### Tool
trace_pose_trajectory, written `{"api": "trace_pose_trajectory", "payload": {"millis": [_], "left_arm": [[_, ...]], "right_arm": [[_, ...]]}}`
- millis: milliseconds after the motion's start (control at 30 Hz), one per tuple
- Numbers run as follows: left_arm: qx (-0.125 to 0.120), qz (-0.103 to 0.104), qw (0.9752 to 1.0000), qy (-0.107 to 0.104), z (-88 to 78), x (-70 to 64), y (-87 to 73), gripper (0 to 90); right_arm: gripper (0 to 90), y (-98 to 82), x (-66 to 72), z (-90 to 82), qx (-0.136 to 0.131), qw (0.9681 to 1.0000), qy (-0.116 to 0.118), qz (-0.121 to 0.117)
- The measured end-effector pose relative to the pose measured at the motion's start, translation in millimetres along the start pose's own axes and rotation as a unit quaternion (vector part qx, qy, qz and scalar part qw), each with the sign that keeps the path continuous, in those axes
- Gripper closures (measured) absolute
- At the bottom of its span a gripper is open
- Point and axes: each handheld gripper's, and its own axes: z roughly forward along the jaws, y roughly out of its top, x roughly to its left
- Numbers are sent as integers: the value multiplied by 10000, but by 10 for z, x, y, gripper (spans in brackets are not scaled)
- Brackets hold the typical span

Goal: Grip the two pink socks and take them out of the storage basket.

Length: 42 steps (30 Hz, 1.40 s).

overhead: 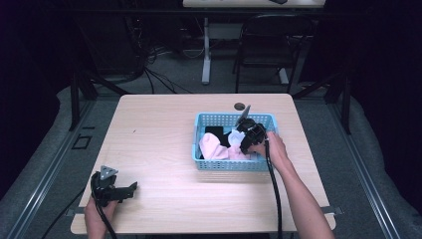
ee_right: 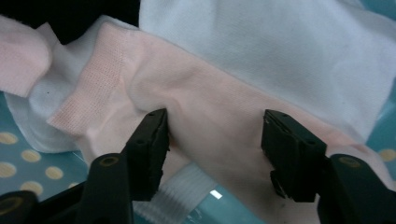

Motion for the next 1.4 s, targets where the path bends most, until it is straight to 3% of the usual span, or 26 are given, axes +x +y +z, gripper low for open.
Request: {"api": "trace_pose_trajectory", "payload": {"millis": [67,100,133,167,200,233,267,333,533,600,700,733,1000,1400], "left_arm": [[0,2,10000,0,0,0,0,5],[1,1,10000,0,0,0,0,5],[0,1,10000,0,0,0,0,6],[0,1,10000,0,0,0,0,6],[0,1,10000,-1,0,0,0,6],[0,1,10000,-1,0,0,0,5],[0,2,10000,1,0,0,0,6],[-1,2,10000,0,0,0,0,6],[-2,3,10000,1,0,-1,0,6],[-2,3,10000,1,0,-1,0,6],[-6,-5,10000,1,0,-2,0,6],[-3,2,10000,1,0,-1,0,6],[-2,3,10000,1,0,-1,0,6],[-2,3,10000,0,0,-1,0,6]], "right_arm": [[512,-1,10,41,-51,9999,74,65],[512,-1,10,41,-51,9999,74,65],[587,4,7,41,-7,9999,146,45],[587,4,7,41,-7,9999,146,45],[669,0,20,44,-77,9997,207,105],[669,0,20,44,-77,9997,207,105],[760,-1,32,28,-79,9997,210,99],[800,-9,26,-1,-107,9996,263,71],[806,-66,17,-123,-266,9988,392,94],[805,-113,36,-188,-502,9974,482,173],[805,-127,25,-257,-421,9978,501,75],[805,-144,34,-261,-563,9967,554,195],[803,-186,-47,-514,-747,9953,592,183],[799,-226,-56,-781,-992,9935,521,210]]}}
